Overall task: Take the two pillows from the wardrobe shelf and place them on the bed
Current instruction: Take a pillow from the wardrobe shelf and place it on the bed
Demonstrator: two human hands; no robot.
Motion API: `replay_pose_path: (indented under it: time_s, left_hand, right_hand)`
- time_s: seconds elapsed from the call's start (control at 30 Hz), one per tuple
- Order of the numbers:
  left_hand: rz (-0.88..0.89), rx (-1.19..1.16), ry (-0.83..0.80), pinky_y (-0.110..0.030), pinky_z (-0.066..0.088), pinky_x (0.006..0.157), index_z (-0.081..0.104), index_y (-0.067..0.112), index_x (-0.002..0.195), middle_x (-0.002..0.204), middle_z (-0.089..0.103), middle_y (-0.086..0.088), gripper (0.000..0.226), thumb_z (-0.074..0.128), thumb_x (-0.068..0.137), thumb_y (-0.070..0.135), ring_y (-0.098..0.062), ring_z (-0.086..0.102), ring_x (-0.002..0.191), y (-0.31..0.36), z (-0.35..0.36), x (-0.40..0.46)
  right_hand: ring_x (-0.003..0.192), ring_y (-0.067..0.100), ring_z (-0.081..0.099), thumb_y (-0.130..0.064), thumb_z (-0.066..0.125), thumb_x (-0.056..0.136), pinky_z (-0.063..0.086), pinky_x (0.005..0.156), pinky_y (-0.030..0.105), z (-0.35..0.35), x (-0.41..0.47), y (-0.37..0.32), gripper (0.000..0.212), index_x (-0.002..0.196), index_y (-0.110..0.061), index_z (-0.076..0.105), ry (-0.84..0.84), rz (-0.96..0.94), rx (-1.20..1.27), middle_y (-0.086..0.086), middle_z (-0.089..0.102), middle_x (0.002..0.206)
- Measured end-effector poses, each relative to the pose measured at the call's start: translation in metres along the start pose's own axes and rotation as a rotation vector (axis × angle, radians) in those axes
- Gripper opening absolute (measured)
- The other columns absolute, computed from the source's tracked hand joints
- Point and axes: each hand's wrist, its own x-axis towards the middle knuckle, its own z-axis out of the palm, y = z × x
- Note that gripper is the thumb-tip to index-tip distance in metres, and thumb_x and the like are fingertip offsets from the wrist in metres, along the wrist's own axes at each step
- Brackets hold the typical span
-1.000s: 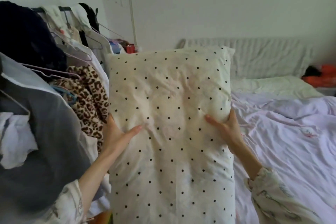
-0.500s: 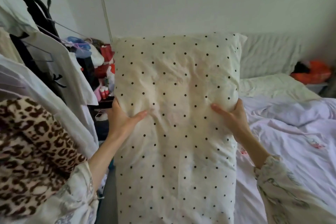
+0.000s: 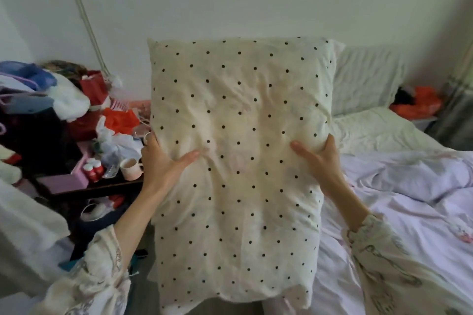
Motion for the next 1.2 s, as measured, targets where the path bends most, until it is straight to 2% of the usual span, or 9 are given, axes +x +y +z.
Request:
replay_pose_path:
  time_s: [0.07,0.13,0.3,0.4,0.5,0.67,0.83,0.97,1.2]
  left_hand:
    - [0.022,-0.015,-0.006,-0.028,0.041,0.094,0.036,0.018,0.133,0.131,0.049,0.000,0.092,0.087,0.057,0.033,-0.015,0.049,0.116,-0.007,0.014,0.036]
    - [0.053,-0.021,-0.002,-0.031,0.043,0.095,0.040,0.019,0.131,0.128,0.053,0.000,0.090,0.088,0.056,0.031,-0.015,0.052,0.115,-0.013,0.030,0.072]
    - [0.027,-0.004,-0.013,-0.043,0.044,0.099,0.038,0.023,0.135,0.131,0.054,-0.001,0.100,0.088,0.051,0.042,-0.020,0.053,0.118,-0.034,0.077,0.173]
    - [0.013,0.042,-0.014,-0.038,0.043,0.094,0.038,0.022,0.133,0.130,0.054,-0.003,0.099,0.087,0.051,0.047,-0.023,0.052,0.118,-0.032,0.111,0.237]
    - [0.007,0.050,-0.040,-0.043,0.044,0.098,0.035,0.022,0.136,0.130,0.053,-0.004,0.104,0.087,0.049,0.049,-0.023,0.052,0.118,-0.024,0.146,0.294]
    - [0.000,0.068,-0.043,-0.050,0.041,0.102,0.028,0.020,0.140,0.137,0.046,-0.007,0.116,0.084,0.045,0.056,-0.027,0.045,0.124,-0.020,0.200,0.372]
    - [0.014,0.009,-0.161,-0.046,0.045,0.100,0.037,0.023,0.136,0.131,0.053,0.000,0.104,0.085,0.048,0.052,-0.021,0.052,0.119,-0.028,0.256,0.445]
    - [0.051,-0.001,-0.247,-0.041,0.045,0.100,0.039,0.025,0.136,0.130,0.055,0.003,0.093,0.084,0.057,0.043,-0.018,0.054,0.117,-0.042,0.313,0.515]
    - [0.069,0.067,-0.446,-0.043,0.043,0.101,0.034,0.019,0.138,0.132,0.051,-0.004,0.101,0.080,0.055,0.054,-0.025,0.050,0.120,-0.084,0.416,0.632]
  right_hand:
    - [0.086,-0.001,0.053,-0.046,0.081,0.063,0.045,0.062,0.017,0.017,0.033,0.005,0.076,0.123,-0.020,0.042,0.016,0.004,-0.005,-0.019,0.053,0.098]
    - [0.090,0.004,0.055,-0.047,0.081,0.062,0.047,0.069,0.025,0.034,0.068,0.013,0.078,0.125,-0.020,0.042,0.016,0.011,0.004,-0.016,0.054,0.100]
    - [0.089,0.002,0.056,-0.045,0.082,0.062,0.049,0.067,0.024,0.080,0.170,0.030,0.077,0.124,-0.022,0.043,0.003,0.012,0.049,-0.018,0.055,0.099]
    - [0.090,0.007,0.057,-0.043,0.082,0.063,0.053,0.074,0.033,0.098,0.235,0.034,0.074,0.122,-0.020,0.044,0.021,0.039,0.069,-0.014,0.056,0.100]
    - [0.089,0.006,0.056,-0.045,0.081,0.064,0.048,0.065,0.025,0.109,0.294,0.037,0.073,0.122,-0.022,0.043,0.051,0.041,0.065,-0.018,0.053,0.096]
    - [0.094,0.014,0.056,-0.044,0.081,0.064,0.050,0.076,0.033,0.123,0.371,0.040,0.079,0.128,-0.020,0.041,0.098,0.070,0.084,-0.011,0.054,0.103]
    - [0.100,0.020,0.057,-0.042,0.081,0.065,0.050,0.071,0.031,0.130,0.437,0.053,0.070,0.120,-0.021,0.042,0.157,0.135,0.099,-0.004,0.055,0.108]
    - [0.102,0.022,0.056,-0.042,0.081,0.065,0.052,0.084,0.041,0.142,0.494,0.072,0.078,0.128,-0.019,0.040,0.250,0.187,0.077,0.000,0.055,0.116]
    - [0.080,0.005,0.051,-0.039,0.081,0.065,0.044,0.063,0.026,0.179,0.576,0.121,0.066,0.114,-0.022,0.040,0.499,0.320,0.090,-0.013,0.050,0.092]
